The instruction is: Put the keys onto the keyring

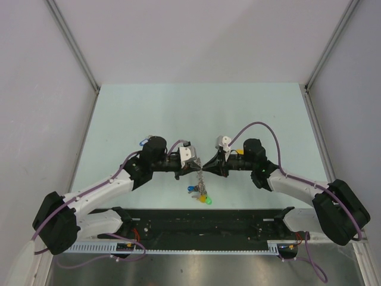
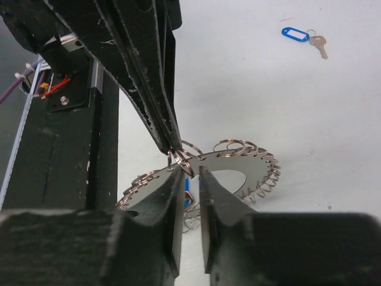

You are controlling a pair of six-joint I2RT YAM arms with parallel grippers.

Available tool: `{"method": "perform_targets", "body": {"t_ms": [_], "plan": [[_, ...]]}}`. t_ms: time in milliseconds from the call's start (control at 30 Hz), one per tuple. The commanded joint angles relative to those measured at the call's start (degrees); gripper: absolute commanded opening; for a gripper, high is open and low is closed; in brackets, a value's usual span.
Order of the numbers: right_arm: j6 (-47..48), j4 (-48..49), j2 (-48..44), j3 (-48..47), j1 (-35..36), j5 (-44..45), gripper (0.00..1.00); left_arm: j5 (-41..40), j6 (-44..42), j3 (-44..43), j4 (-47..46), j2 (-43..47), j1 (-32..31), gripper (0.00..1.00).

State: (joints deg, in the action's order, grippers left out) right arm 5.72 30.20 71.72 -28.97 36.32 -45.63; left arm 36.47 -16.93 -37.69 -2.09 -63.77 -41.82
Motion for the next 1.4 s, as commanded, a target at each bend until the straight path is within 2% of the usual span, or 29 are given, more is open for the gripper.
{"method": "perform_targets", "body": {"t_ms": [0,67,167,200,233,267,333,400,433,500,600,700,833,967,1367], "plan": [[2.37,0.39,0.26,-3.19,0.42,-2.45,0.08,2.73,0.93,-1.42,-3.45,0.22,0.34,0.0],[2.81,-1.01,0.35,-3.63,0.42,-2.71,0.0,2.64,0.93,-1.51,-3.19,0.22,0.34,0.0],[4.04,-3.72,-0.62,-4.42,0.42,-2.8,0.0,2.03,0.5,-1.86,-2.31,0.4,0.25,0.01],[4.48,-4.52,-0.97,-4.86,0.42,-2.28,0.0,1.42,0.14,-2.12,-1.79,0.49,0.34,0.04],[5.26,-5.31,-1.41,-5.04,0.34,-2.01,0.0,-0.5,-1.08,-2.73,0.05,0.66,0.34,0.12],[5.71,-6.98,-1.76,-5.13,0.34,-1.66,0.0,-1.39,-1.79,-3.0,1.2,1.27,0.34,0.31],[7.02,-8.74,-2.64,-6.0,0.25,-0.7,0.0,-3.5,-5.11,-3.7,5.3,2.24,0.34,0.53],[7.9,-11.38,-3.34,-6.53,0.42,0.09,0.0,-4.47,-7.67,-4.14,7.96,3.65,0.34,0.63],[8.26,-12.17,-3.43,-6.97,0.42,0.36,0.0,-4.91,-9.68,-4.32,10.15,4.35,0.34,0.72],[9.05,-13.67,-3.87,-7.24,0.34,0.89,0.0,-6.75,-10.14,-4.06,10.18,6.02,0.34,0.77],[9.84,-15.34,-4.4,-7.85,0.68,1.77,0.0,-5.71,-10.58,-3.62,9.56,6.64,0.43,0.79],[11.59,-18.41,-4.66,-9.17,1.56,3.43,0.0,-5.61,-8.04,-4.4,8.68,4.89,0.43,0.73],[11.95,-19.56,-4.93,-9.96,2.09,4.93,0.0,-9.83,-1.46,-5.29,5.53,3.04,0.43,0.69],[12.21,-20.44,-5.1,-10.75,2.27,5.46,0.0,-16.24,3.91,-3.35,-0.46,2.42,0.34,0.71],[11.51,-20.09,-6.33,-11.19,2.53,6.78,0.0,-20.21,2.95,-4.49,4.11,-1.88,-2.12,0.78]]}}
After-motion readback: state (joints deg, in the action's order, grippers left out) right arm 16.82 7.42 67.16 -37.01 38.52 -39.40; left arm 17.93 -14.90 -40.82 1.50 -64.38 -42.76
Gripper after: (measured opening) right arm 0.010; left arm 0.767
